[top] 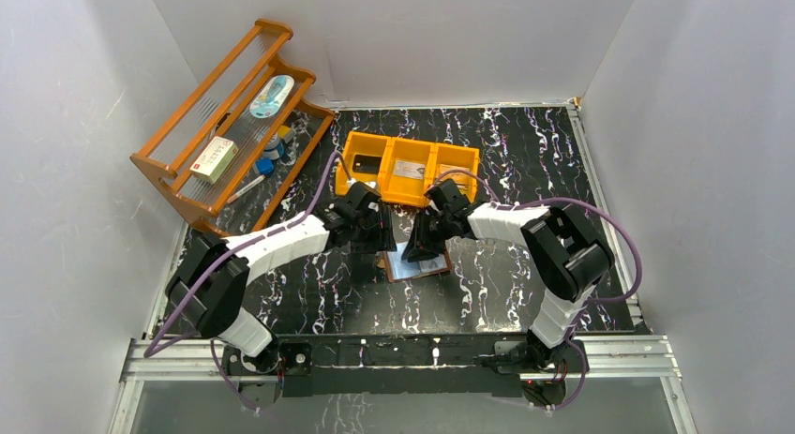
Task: Take the credit cards out of the card holder
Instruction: Remove the credit card from the card holder.
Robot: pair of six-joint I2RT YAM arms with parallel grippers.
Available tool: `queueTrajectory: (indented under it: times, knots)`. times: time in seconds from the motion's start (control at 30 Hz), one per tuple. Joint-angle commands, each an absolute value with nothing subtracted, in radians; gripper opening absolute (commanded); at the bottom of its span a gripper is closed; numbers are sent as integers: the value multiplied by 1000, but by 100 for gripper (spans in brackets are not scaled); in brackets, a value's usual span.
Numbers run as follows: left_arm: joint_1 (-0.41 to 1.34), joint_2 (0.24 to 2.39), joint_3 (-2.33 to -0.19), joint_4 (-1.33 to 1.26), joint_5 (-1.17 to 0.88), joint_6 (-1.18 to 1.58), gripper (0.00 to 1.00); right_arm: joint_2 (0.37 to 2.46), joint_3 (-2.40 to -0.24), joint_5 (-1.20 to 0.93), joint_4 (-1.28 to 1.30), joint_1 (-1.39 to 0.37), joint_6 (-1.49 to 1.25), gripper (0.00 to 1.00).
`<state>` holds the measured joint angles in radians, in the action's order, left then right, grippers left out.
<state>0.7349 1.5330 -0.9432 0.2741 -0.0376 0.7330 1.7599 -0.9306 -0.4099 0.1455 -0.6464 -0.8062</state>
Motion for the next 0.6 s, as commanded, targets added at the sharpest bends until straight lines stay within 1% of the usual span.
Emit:
queueTrajectory:
  times: [0.0,0.13,0.27,0.4,0.47,0.57]
  knots:
    - [736,1573,-971,258,-80,707,56,1694,-898,-374,101,-646,-824,32]
    - [736,1638,-997,283,-97,703,56,1601,-913,-354,108,-647,-826,35]
    - [736,1692,-1018,304,-119,682,55,1524,-912,-235,189,-640,-804,40]
    - [742,1706,-1016,330,-109,680,47,1473,-890,-114,274,-612,-782,44]
    - [743,1693,-1002,331,-94,686,46,1462,-882,-81,301,-588,-769,46]
    - [742,1684,-994,331,-96,688,45,1475,-889,-95,316,-573,-745,51]
